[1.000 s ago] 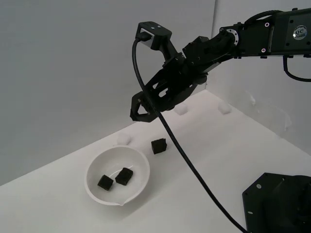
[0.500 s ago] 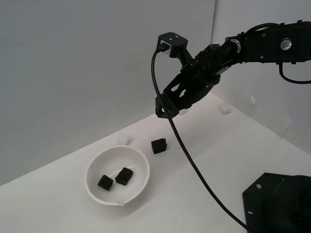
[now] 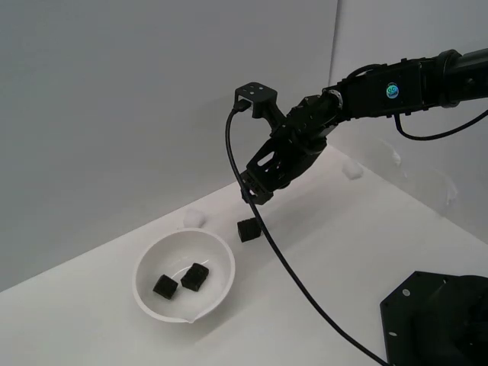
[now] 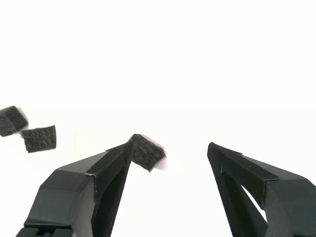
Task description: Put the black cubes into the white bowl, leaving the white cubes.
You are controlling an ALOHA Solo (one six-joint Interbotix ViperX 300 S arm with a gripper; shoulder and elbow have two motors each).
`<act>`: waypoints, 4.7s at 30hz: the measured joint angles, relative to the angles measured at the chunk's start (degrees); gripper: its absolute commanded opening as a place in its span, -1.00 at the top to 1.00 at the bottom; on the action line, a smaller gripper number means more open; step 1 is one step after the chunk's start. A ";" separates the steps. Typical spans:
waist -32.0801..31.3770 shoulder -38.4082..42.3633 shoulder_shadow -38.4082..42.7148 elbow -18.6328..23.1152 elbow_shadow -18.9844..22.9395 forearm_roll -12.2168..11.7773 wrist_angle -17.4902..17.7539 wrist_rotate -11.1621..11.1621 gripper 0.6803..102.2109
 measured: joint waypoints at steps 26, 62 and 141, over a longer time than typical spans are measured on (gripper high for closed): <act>-4.48 -9.93 -9.93 0.26 0.26 -1.58 -2.02 0.00 -0.96; -2.99 -10.37 -10.46 0.26 0.26 -0.18 -1.49 0.00 0.96; -23.38 5.89 5.98 -4.48 -4.57 -5.45 0.18 -5.80 -0.88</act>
